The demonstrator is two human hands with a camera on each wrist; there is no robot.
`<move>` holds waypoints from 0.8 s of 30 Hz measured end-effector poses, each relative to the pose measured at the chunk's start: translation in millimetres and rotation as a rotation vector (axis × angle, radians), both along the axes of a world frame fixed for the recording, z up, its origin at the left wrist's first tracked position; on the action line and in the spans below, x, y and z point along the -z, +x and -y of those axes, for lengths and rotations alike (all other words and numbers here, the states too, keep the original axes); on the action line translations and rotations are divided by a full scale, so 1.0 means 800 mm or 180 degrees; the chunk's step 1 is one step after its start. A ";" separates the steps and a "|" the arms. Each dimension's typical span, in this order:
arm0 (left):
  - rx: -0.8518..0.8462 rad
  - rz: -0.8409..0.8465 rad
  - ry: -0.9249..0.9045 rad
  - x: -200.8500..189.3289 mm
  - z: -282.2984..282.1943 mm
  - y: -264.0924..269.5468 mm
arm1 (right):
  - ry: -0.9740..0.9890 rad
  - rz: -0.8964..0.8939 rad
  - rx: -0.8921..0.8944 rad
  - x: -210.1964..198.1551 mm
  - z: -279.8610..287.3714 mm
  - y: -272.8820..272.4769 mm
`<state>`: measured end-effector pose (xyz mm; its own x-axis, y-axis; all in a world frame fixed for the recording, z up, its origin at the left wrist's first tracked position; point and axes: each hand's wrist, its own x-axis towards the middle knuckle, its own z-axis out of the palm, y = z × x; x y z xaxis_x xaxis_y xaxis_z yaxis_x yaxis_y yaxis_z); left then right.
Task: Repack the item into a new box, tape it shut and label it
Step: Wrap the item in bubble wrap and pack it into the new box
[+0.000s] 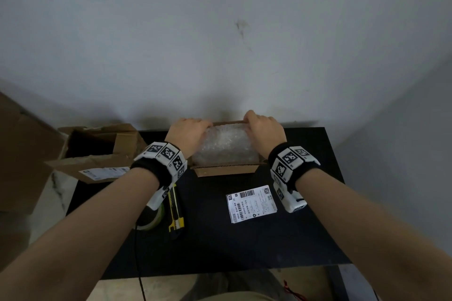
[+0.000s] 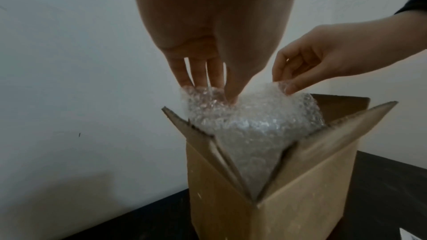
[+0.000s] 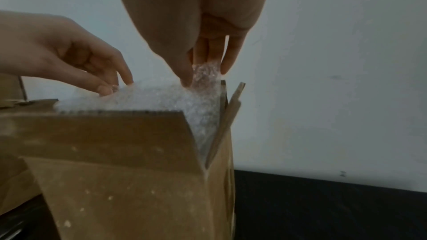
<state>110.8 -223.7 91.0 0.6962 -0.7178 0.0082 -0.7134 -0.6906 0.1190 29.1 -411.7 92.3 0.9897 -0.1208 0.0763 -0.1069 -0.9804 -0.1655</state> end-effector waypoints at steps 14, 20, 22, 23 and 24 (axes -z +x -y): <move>0.0095 0.0010 0.0350 0.028 -0.007 -0.043 | 0.0484 -0.0477 -0.0414 0.029 -0.012 -0.023; 0.0095 -0.0106 0.0587 0.046 -0.020 -0.048 | 0.0608 -0.0869 -0.0359 0.037 -0.010 -0.038; 0.0112 0.0086 0.0709 0.049 -0.025 -0.048 | 0.0576 -0.0863 -0.0368 0.043 -0.006 -0.043; 0.0124 0.0196 0.0760 0.050 -0.028 -0.048 | 0.0531 -0.0856 -0.0403 0.047 -0.004 -0.044; 0.0131 0.0279 0.0775 0.052 -0.030 -0.048 | 0.0465 -0.0856 -0.0440 0.051 -0.002 -0.045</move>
